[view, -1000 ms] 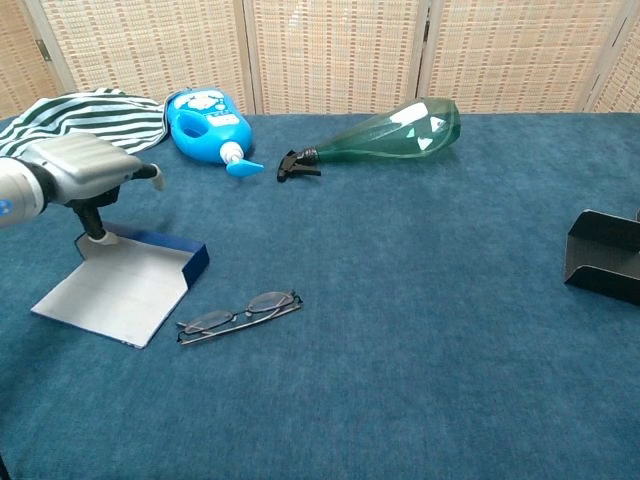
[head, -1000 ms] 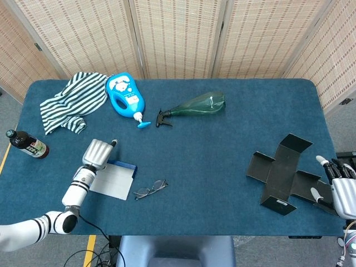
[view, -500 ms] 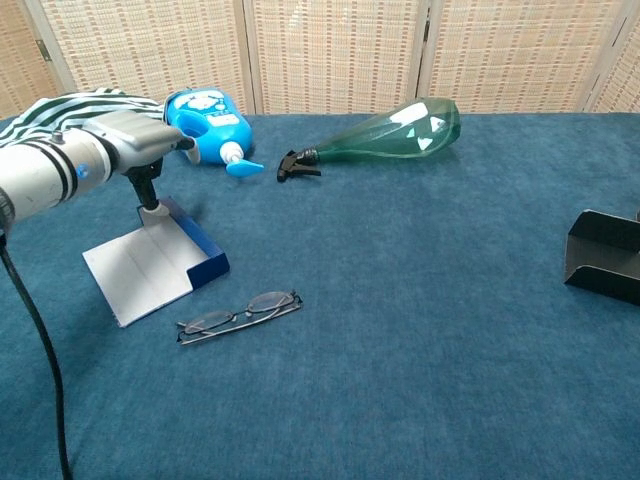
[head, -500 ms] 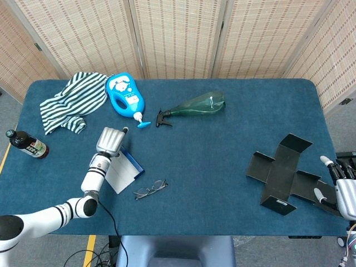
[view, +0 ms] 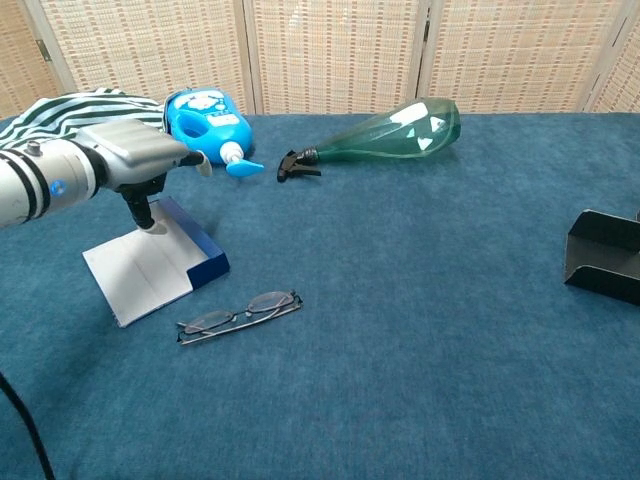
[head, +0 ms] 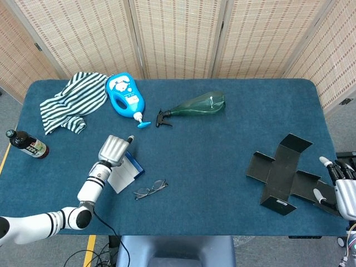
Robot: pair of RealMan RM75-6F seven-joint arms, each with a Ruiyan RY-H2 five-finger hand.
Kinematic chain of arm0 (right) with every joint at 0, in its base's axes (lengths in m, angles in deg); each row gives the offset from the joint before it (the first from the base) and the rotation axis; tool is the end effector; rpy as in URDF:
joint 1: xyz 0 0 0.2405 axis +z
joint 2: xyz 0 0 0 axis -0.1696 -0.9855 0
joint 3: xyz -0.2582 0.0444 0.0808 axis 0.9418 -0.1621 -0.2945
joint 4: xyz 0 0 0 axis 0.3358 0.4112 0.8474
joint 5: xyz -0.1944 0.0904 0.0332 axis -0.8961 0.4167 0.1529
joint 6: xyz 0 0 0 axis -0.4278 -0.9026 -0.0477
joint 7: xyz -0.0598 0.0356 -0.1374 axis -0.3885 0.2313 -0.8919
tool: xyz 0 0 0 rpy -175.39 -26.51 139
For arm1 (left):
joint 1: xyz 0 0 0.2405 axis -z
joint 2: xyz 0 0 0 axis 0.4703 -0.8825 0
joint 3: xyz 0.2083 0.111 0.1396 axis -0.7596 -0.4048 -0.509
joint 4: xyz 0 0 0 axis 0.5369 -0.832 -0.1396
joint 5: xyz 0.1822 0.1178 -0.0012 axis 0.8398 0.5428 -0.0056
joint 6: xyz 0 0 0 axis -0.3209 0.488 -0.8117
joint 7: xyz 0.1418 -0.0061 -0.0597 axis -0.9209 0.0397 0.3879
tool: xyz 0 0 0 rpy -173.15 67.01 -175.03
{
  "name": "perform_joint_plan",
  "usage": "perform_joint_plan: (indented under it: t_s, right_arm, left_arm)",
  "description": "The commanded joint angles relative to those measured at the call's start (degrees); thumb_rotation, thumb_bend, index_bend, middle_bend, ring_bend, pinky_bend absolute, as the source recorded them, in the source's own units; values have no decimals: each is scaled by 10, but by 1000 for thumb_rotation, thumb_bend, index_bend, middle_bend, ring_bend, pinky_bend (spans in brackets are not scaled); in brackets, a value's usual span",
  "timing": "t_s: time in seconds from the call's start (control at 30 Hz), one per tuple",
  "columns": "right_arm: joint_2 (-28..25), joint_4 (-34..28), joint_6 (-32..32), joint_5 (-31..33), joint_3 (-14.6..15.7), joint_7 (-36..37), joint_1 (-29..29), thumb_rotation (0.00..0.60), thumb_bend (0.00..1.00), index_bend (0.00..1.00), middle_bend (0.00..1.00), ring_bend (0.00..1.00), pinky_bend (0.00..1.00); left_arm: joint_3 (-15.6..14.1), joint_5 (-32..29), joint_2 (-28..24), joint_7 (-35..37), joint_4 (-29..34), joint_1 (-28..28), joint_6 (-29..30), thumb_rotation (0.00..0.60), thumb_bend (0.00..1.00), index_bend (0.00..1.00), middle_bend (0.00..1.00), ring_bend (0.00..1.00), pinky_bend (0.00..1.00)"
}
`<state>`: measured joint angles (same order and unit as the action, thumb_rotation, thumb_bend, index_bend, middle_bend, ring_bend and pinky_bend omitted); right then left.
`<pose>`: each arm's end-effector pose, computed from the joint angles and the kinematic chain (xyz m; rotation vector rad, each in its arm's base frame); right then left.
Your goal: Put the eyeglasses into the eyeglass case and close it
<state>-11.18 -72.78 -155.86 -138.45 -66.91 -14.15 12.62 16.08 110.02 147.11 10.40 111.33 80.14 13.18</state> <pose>-0.3566 -0.1873 0.1863 1.3164 -0.8916 0.8064 -0.1593 0.4090 -0.0179 -1.9295 -0.5131 -0.4984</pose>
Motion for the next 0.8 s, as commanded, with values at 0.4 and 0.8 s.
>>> perform_joint_plan:
  t_s: [0.4, 0.8]
  right_arm:
    - [0, 3, -2, 1, 1, 5, -4, 600, 282, 100, 224, 169, 206]
    - [-1, 7, 1, 4, -1, 13, -4, 600, 282, 99, 227, 170, 206]
  left_arm:
    - [2, -5, 52, 18, -16, 36, -44, 600, 239, 202, 1000, 995, 1000]
    - [72, -80, 113, 45, -145, 69, -21, 600, 239, 282, 1000, 998, 1000]
